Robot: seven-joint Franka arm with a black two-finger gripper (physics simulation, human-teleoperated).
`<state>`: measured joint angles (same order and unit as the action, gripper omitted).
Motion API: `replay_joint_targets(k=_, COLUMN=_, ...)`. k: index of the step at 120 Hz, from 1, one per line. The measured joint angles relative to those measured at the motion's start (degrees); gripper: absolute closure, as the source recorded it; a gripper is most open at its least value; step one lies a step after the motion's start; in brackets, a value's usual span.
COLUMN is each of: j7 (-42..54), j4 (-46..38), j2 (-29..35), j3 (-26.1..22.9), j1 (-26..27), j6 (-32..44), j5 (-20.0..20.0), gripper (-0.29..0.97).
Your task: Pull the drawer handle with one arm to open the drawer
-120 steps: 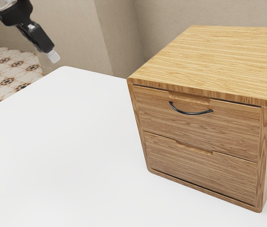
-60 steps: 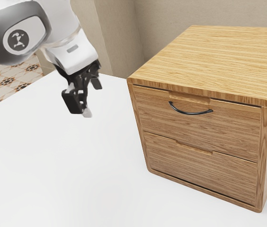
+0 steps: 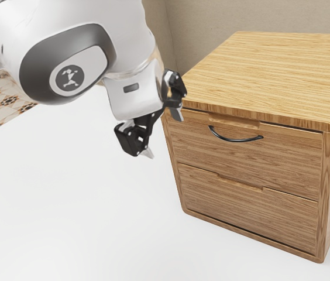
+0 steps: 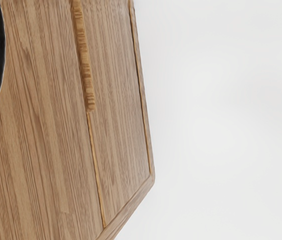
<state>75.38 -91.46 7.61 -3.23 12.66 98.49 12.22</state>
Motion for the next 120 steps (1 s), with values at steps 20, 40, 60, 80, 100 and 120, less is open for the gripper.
replay_joint_targets(k=20, j7=2.67, j4=1.52, j2=-1.95, j3=-1.61, j1=0.39, j6=1.26, j5=-0.23, gripper=0.02)
replay_joint_targets(k=40, j7=4.72, j4=-3.90, j2=6.48, j3=-9.64, j1=-11.21, j6=3.33, j5=-2.24, gripper=0.02)
replay_joint_targets(k=60, j7=6.30, j4=-10.08, j2=17.97, j3=-17.68, j1=-17.45, j6=4.59, j5=-6.37, gripper=0.02)
replay_joint_targets(k=80, j7=7.50, j4=-15.08, j2=19.99, j3=-14.78, j1=-13.00, j6=8.55, j5=-7.32, gripper=0.02)
replay_joint_targets(k=100, j7=8.42, j4=-10.18, j2=12.21, j3=-15.91, j1=-12.86, j6=10.47, j5=-7.40, gripper=0.02)
replay_joint_targets(k=120, j7=9.09, j4=-5.96, j2=8.32, j3=-18.89, j1=-14.92, j6=11.04, j5=-7.14, gripper=0.02)
